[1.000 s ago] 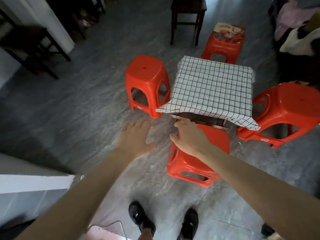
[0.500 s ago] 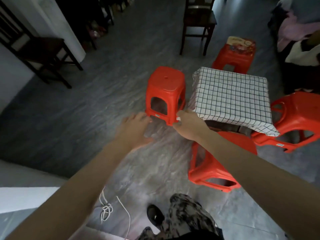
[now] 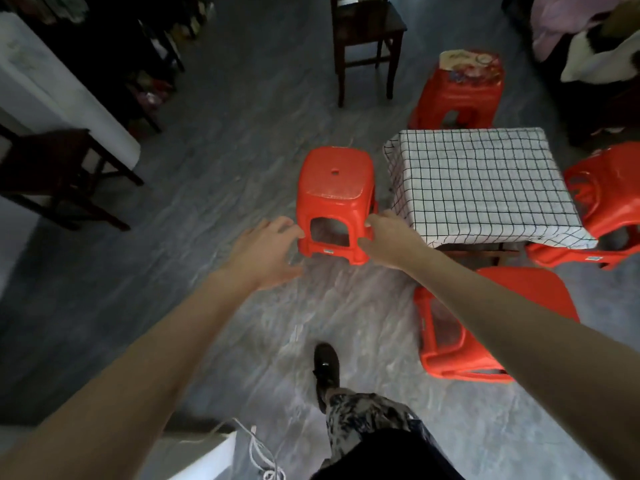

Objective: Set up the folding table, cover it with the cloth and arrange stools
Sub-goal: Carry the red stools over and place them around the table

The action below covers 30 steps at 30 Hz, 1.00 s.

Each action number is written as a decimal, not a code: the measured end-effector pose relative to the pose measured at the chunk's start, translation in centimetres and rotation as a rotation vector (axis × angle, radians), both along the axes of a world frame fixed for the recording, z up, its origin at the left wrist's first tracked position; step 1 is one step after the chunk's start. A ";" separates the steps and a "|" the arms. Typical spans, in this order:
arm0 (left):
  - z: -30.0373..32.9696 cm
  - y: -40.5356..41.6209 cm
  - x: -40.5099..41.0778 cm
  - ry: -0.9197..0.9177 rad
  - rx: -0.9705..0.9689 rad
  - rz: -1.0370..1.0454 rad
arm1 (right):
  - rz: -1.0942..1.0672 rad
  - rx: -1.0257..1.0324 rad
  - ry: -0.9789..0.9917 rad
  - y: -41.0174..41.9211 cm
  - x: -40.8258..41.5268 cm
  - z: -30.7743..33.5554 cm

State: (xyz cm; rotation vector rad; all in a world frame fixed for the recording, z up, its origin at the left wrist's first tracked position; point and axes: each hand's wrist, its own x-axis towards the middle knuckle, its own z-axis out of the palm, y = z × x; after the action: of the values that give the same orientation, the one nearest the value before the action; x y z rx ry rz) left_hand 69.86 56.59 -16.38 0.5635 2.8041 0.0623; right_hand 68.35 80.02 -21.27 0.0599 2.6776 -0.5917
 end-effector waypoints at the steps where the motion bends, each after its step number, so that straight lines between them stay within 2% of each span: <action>1: 0.0 -0.3 -1.8 -0.007 -0.002 -0.033 | -0.022 -0.009 -0.004 -0.4 -1.3 0.0; 4: 0.0 -1.2 -7.0 -0.049 -0.028 -0.123 | -0.093 -0.021 -0.031 -1.5 -5.0 0.1; 15: 0.1 -4.5 -21.7 -0.051 0.032 -0.230 | -0.231 0.007 -0.043 -5.1 -15.4 1.3; 25: 0.2 -11.2 -33.2 -0.001 0.093 -0.513 | -0.463 0.057 -0.063 -12.3 -21.9 1.1; 30: 0.6 -16.1 -39.1 -0.021 0.019 -0.671 | -0.621 0.097 -0.071 -16.2 -24.4 1.6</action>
State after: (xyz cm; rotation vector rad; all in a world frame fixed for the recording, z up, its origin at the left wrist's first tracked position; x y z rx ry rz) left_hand 30.78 40.47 -15.76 1.4521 2.4471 -0.0422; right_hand 43.90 63.78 -19.67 0.9432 2.5942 -0.6166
